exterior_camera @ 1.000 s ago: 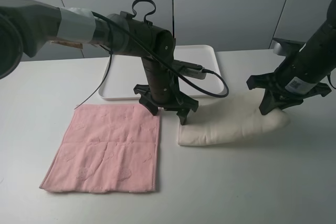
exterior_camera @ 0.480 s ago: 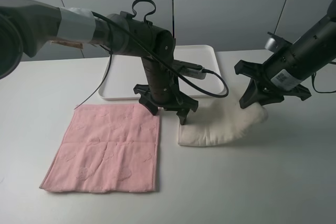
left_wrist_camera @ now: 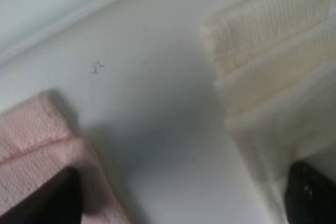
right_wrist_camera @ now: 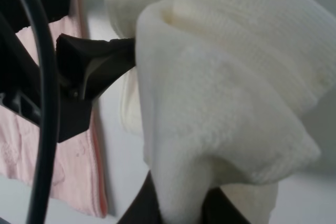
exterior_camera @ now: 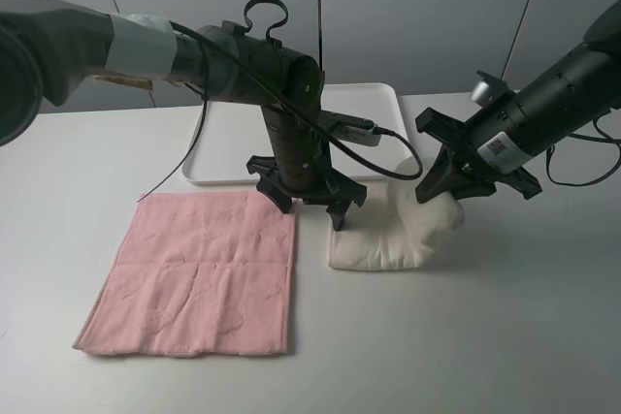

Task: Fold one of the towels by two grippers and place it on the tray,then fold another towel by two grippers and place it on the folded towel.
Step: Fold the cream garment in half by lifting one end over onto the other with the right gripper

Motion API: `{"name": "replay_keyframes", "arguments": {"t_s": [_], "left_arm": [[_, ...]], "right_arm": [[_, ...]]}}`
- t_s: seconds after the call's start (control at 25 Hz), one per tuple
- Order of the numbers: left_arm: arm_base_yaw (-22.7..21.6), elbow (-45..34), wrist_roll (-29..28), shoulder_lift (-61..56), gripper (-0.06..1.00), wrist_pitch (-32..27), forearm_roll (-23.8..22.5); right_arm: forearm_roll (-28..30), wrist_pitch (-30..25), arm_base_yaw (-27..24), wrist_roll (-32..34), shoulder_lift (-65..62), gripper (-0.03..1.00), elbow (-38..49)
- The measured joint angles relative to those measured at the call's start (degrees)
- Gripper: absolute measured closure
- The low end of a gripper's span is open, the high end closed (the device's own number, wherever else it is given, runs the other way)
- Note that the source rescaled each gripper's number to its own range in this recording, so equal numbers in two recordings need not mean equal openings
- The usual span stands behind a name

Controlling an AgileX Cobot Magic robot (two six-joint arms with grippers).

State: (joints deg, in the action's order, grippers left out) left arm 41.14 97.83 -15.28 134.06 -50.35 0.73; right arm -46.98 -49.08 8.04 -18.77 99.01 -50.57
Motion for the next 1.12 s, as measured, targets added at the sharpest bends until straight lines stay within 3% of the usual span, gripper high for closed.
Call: {"name": "replay_keyframes", "arguments": {"t_s": [0.48,0.76,1.12], "left_arm": [[0.00,0.00,0.13,0.00,-0.05,0.00,0.00],[0.00,0.00,0.24,0.00,-0.05,0.00,0.23],[0.00,0.00,0.24,0.00,-0.05,0.00,0.82]], "right_arm": [[-3.19,4.59,0.00,-2.99,1.55,0.88,0.00],[-4.93,8.25,4.26,-3.90,1.65,0.88,0.00],[-6.23,10.98,4.59,-4.25,1.65,0.86,0.33]]}}
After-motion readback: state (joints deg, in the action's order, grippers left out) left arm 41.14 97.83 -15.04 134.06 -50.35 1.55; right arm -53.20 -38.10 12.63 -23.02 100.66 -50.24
